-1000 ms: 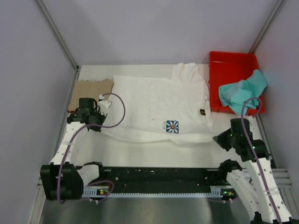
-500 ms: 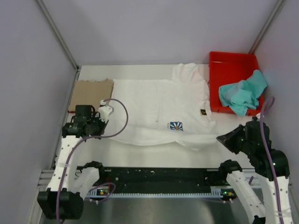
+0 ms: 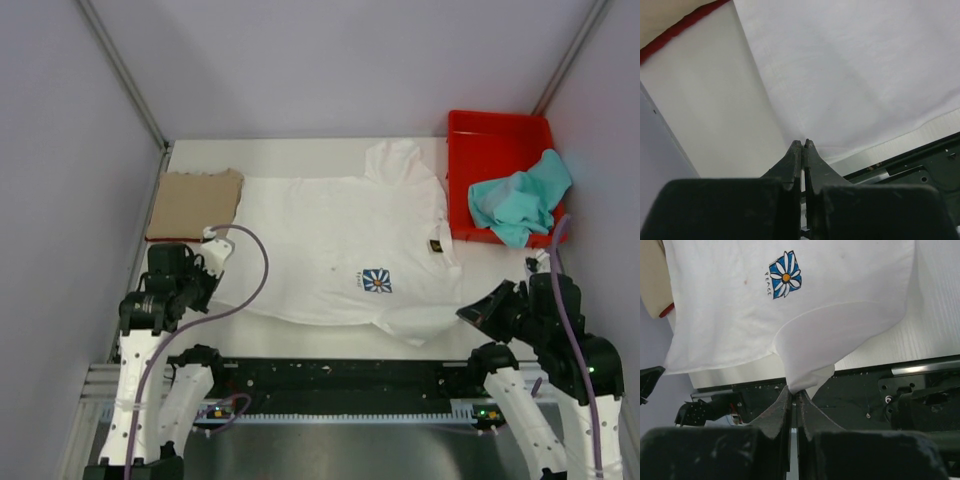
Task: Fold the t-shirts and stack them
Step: Fold the flattened tshirt in 1/3 of the way
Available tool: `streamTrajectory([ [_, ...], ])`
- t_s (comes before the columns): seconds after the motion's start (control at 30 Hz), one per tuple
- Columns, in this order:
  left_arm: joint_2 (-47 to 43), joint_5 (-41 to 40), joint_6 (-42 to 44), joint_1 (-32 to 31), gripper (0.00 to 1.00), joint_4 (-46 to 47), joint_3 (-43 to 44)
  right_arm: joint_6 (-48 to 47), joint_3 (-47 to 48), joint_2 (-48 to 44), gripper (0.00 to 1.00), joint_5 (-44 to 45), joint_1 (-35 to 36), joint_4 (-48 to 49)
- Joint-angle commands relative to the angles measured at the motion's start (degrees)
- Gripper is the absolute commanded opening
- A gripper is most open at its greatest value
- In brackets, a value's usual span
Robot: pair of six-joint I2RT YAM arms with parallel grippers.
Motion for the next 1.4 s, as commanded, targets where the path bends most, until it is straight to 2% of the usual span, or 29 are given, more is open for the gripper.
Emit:
streamTrajectory([
  [0.0, 1.91, -2.59, -0.39, -0.05, 0.0, 5.8, 1.59, -1.73, -3.98, 0.61, 0.0, -1.21, -0.43, 6.28],
  [0.2, 17.45, 0.48, -1.79, -0.05, 0.0, 16.08, 5.79, 2.49, -11.54, 9.03, 0.0, 1.94, -0.43, 28.0],
  [0.33, 29.15, -3.19, -3.55, 0.03, 0.0, 21.8, 10.97, -1.19, -12.17, 16.94, 0.0, 10.28, -0.43, 35.49],
  [0.53, 44.01, -6.37, -5.13, -0.05, 0.0, 25.85, 18.37, -7.51, -10.42, 28.99, 0.0, 14.43, -0.52, 45.6],
  [0.8, 51.58, -6.9, -5.57, -0.05, 0.0, 29.02, 19.51, -13.76, -7.25, 39.63, 0.0, 17.06, -0.43, 49.91],
  [1.07, 54.92, -5.32, -6.01, -0.05, 0.0, 29.72, 21.27, -19.21, -2.6, 43.94, 0.0, 21.28, -0.61, 52.64],
  [1.2, 55.45, -6.28, -6.01, -0.05, 0.0, 30.6, 20.31, -21.14, -1.89, 46.84, 0.0, 18.92, -0.52, 53.96],
  [1.37, 57.12, -6.46, -6.27, -0.05, 0.0, 30.95, 20.04, -22.38, -0.39, 50.62, 0.0, 21.11, -0.52, 55.1],
])
